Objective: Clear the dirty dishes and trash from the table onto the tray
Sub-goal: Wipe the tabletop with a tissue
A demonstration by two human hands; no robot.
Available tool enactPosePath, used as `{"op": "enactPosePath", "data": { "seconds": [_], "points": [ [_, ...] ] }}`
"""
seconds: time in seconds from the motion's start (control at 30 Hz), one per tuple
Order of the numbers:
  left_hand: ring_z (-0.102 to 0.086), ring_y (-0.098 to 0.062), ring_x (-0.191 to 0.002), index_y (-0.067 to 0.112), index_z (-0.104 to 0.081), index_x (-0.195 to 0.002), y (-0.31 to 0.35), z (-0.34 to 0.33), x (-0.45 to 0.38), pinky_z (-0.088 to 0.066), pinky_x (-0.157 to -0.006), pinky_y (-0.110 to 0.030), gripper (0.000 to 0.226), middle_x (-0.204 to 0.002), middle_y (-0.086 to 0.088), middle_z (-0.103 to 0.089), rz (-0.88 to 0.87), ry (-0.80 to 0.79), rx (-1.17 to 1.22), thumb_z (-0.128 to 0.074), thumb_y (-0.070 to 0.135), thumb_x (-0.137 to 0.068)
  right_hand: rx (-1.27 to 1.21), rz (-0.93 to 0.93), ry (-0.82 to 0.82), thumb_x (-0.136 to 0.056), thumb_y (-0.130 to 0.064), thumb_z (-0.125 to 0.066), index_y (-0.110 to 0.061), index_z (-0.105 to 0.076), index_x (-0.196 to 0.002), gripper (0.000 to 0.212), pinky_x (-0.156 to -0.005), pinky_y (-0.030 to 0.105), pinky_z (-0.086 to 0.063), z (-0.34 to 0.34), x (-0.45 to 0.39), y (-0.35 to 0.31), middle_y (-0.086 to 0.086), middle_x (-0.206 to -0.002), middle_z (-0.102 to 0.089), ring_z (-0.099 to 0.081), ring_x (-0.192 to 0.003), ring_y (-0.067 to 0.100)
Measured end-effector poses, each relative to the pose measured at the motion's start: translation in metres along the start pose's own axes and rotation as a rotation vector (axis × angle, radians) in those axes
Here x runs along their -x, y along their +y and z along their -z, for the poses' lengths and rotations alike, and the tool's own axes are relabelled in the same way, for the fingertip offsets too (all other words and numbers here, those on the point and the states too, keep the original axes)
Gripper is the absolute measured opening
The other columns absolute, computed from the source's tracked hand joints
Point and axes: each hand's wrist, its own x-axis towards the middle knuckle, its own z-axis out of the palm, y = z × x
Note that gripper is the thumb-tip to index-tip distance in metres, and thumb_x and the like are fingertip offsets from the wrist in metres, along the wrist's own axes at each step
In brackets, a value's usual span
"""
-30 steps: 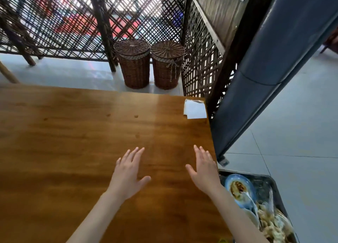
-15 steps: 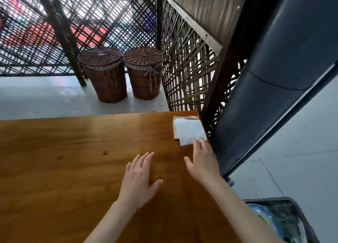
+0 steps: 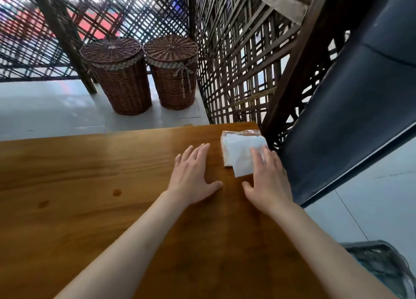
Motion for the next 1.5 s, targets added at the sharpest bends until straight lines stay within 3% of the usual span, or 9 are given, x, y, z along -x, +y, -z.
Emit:
{"op": "enactPosePath", "data": {
  "seconds": [0.17,0.33,0.47,0.7,0.97,1.17,1.3,1.5],
  "points": [
    [-0.008,-0.024,-0.144,0.026,0.001,-0.149,0.010,0.001,-0.028,-0.009,-0.115,-0.050,0.112,-0.157,0.003,-0.013,-0.095,0.017,0.025,-0.069,0.058,-0.068,0.089,0.068,0.033,-0.084,-0.017,-0.057,-0.021,-0.011,-0.147,0.077,-0.111,0.047,-0.021,0.003,-0.014,-0.003,0.004,-0.155,-0.011,-0.006,-0.142,0.028],
    [-0.008,-0.027,-0.144,0.029,0.010,-0.148,0.017,-0.004,-0.045,-0.003,-0.113,-0.053,0.115,-0.156,0.001,-0.019,-0.104,-0.039,0.014,-0.068,0.059,-0.069,0.139,0.078,0.050,-0.091,-0.004,-0.043,-0.016,-0.019,-0.148,0.063,-0.111,0.047,-0.019,0.005,-0.022,-0.001,-0.001,-0.155,-0.018,-0.010,-0.143,0.024],
    [-0.008,-0.027,-0.144,0.033,-0.001,-0.148,0.015,-0.008,-0.052,0.004,-0.111,-0.054,0.103,-0.155,0.002,-0.023,-0.101,-0.046,-0.013,-0.064,0.063,-0.072,0.125,0.086,0.045,-0.094,-0.001,-0.038,-0.018,-0.032,-0.144,0.053,-0.113,0.045,-0.017,0.007,-0.021,0.004,-0.003,-0.153,-0.025,-0.015,-0.143,0.023],
    [-0.012,-0.029,-0.143,0.038,-0.009,-0.145,0.017,-0.010,-0.057,0.007,-0.110,-0.056,0.096,-0.154,0.004,-0.026,-0.083,-0.005,-0.038,-0.066,0.062,-0.070,0.028,0.117,0.148,-0.091,0.002,-0.041,-0.009,-0.047,-0.135,0.046,-0.111,0.045,-0.021,0.018,-0.004,0.008,0.006,-0.141,-0.045,-0.032,-0.137,0.025],
    [-0.012,-0.030,-0.143,0.039,-0.010,-0.143,0.017,-0.011,-0.057,0.008,-0.109,-0.057,0.095,-0.154,0.003,-0.025,-0.052,0.008,-0.046,-0.067,0.060,-0.070,-0.030,0.117,0.170,-0.087,0.004,-0.047,-0.005,-0.052,-0.130,0.045,-0.111,0.045,-0.021,0.031,0.006,0.005,0.010,-0.138,-0.048,-0.035,-0.135,0.029],
    [-0.014,-0.031,-0.142,0.043,-0.009,-0.140,0.019,-0.011,-0.056,0.006,-0.109,-0.058,0.093,-0.153,0.002,-0.027,-0.038,0.010,-0.058,-0.068,0.060,-0.069,-0.058,0.178,0.339,-0.068,0.019,-0.062,0.004,-0.065,-0.110,0.045,-0.094,0.056,-0.037,0.036,0.013,0.001,0.020,-0.116,-0.063,-0.056,-0.114,0.040],
    [-0.014,-0.031,-0.142,0.045,-0.009,-0.141,0.021,-0.010,-0.056,0.006,-0.109,-0.058,0.093,-0.153,0.002,-0.027,-0.018,0.004,-0.060,-0.068,0.059,-0.070,-0.044,0.209,0.394,-0.070,0.017,-0.060,0.004,-0.065,-0.109,0.042,-0.092,0.055,-0.040,0.039,0.016,0.000,0.020,-0.114,-0.065,-0.057,-0.111,0.039],
    [-0.013,-0.031,-0.143,0.043,-0.010,-0.143,0.024,-0.010,-0.056,0.005,-0.110,-0.058,0.093,-0.154,0.002,-0.025,0.002,-0.017,-0.078,-0.067,0.060,-0.071,-0.016,0.226,0.465,-0.078,0.000,-0.037,0.002,-0.067,-0.106,0.042,-0.090,0.053,-0.043,0.041,0.023,0.000,0.018,-0.110,-0.067,-0.060,-0.108,0.037]
  ]
}}
